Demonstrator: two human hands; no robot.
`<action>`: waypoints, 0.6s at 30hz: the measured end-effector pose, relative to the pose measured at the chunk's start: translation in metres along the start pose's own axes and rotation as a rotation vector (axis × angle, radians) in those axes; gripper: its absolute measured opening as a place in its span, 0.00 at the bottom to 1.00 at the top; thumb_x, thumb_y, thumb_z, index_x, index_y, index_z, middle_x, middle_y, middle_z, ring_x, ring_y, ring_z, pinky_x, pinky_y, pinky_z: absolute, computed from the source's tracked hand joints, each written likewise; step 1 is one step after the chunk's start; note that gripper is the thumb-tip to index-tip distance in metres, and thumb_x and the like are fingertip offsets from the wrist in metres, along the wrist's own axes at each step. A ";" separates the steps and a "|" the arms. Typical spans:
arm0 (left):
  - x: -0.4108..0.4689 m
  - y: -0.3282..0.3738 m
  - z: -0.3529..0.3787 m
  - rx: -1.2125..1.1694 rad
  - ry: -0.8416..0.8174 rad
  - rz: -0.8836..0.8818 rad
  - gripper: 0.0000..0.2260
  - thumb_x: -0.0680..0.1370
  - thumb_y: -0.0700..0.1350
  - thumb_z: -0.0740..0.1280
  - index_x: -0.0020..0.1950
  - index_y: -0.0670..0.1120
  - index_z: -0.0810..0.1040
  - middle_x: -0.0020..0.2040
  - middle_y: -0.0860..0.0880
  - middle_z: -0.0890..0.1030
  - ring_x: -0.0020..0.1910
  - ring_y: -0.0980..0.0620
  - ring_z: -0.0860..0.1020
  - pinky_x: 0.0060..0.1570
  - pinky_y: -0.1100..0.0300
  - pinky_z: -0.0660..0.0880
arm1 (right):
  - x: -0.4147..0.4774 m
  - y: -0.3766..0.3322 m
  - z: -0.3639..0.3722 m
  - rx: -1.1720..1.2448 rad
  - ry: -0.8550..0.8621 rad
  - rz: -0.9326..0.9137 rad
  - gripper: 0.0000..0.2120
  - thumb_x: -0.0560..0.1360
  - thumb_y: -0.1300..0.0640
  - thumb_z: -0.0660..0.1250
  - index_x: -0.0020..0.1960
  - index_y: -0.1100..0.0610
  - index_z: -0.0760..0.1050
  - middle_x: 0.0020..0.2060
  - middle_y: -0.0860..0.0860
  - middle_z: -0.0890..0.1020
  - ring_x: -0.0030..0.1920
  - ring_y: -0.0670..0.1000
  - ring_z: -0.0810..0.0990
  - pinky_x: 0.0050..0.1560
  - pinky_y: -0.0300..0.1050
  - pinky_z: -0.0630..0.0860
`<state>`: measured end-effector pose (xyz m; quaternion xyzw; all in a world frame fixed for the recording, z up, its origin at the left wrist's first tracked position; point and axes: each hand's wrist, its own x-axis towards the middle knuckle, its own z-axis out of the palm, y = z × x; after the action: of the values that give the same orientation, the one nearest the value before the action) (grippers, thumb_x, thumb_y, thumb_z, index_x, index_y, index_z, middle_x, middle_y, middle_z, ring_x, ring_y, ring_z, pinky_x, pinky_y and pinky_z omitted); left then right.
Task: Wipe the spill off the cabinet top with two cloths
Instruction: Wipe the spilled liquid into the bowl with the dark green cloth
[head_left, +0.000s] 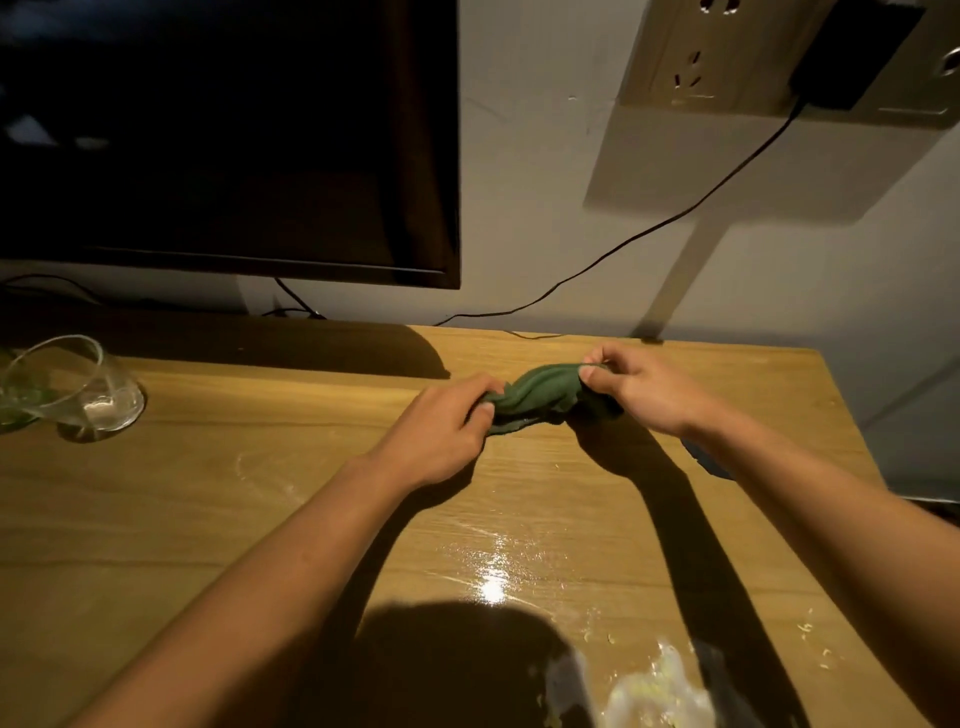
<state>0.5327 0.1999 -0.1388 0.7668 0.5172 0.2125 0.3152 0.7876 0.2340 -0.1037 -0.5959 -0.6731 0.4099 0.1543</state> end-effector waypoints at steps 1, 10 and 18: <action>-0.003 -0.001 0.008 0.006 -0.019 -0.014 0.09 0.82 0.46 0.60 0.61 0.51 0.74 0.61 0.53 0.80 0.55 0.51 0.78 0.49 0.55 0.74 | -0.004 0.006 0.006 -0.033 -0.028 0.003 0.07 0.82 0.49 0.61 0.49 0.48 0.75 0.42 0.50 0.81 0.41 0.49 0.76 0.43 0.49 0.72; -0.054 0.006 0.042 0.182 0.039 0.040 0.11 0.84 0.50 0.57 0.65 0.54 0.70 0.56 0.49 0.83 0.46 0.48 0.80 0.40 0.54 0.73 | -0.056 0.051 0.029 -0.165 -0.069 -0.084 0.05 0.82 0.47 0.59 0.50 0.46 0.71 0.41 0.40 0.78 0.41 0.40 0.75 0.39 0.44 0.66; -0.124 0.038 0.079 0.147 0.107 -0.099 0.07 0.83 0.50 0.58 0.60 0.57 0.70 0.36 0.54 0.78 0.32 0.59 0.75 0.29 0.59 0.66 | -0.116 0.062 0.045 -0.135 -0.092 -0.142 0.05 0.82 0.49 0.60 0.49 0.49 0.71 0.40 0.46 0.78 0.41 0.48 0.74 0.40 0.46 0.68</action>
<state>0.5628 0.0537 -0.1677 0.7488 0.5849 0.1988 0.2402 0.8262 0.1064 -0.1443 -0.5363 -0.7462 0.3785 0.1113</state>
